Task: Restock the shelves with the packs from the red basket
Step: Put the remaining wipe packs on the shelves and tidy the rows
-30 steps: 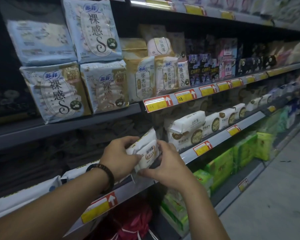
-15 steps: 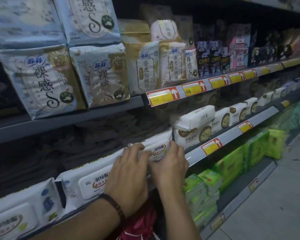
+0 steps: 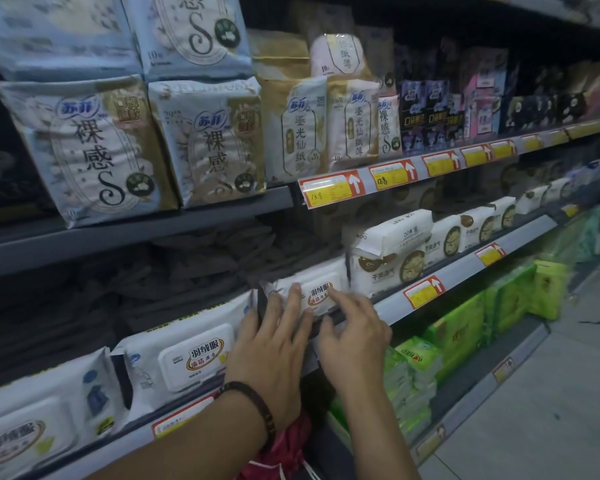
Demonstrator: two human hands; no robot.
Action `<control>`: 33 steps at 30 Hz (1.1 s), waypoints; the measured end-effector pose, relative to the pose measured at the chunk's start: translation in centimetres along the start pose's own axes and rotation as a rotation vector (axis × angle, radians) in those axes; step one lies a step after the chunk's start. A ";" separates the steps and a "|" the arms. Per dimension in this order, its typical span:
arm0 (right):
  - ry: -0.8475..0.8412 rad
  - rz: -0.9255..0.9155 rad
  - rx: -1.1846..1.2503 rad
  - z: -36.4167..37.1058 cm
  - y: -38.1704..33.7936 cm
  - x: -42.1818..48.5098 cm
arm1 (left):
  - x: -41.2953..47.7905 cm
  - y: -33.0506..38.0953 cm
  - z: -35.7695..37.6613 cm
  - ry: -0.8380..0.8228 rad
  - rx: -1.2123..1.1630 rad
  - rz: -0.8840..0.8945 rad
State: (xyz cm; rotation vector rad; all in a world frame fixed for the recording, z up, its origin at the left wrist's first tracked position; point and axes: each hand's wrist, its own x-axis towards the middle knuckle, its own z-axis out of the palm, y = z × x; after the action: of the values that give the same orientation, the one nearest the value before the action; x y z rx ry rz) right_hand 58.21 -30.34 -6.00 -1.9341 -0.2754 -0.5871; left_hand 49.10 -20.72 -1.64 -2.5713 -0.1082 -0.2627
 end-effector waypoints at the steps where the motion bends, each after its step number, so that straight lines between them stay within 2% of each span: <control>1: -0.036 0.005 -0.038 0.1 -0.2 0.0 | 0.3 -0.2 0.1 -0.003 0.010 -0.009; 9: -0.316 0.028 -0.174 -1.1 -0.8 1.0 | 1.1 -0.3 -0.3 -0.005 0.017 -0.045; 16: -0.335 0.035 -0.222 -2.7 -2.6 0.4 | -2.9 -1.6 -0.5 0.047 -0.135 -0.015; 19: -0.369 -0.027 -0.226 -3.4 -3.8 -0.2 | -6.6 -3.3 1.2 0.059 -0.155 -0.009; 26: -0.526 -0.320 -0.081 -2.6 -7.8 -3.8 | -12.7 -8.1 4.8 0.003 -0.124 -0.029; 33: -0.613 -0.346 -0.211 -0.5 -9.7 -6.4 | -11.7 -7.6 2.8 -0.078 -0.091 -0.034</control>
State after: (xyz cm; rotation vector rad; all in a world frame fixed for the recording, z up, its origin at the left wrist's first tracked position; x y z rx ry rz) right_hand 48.33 -26.18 -1.43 -2.2555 -0.9825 -0.2273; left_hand 37.12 -13.07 -2.55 -2.6728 -0.1722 -0.1839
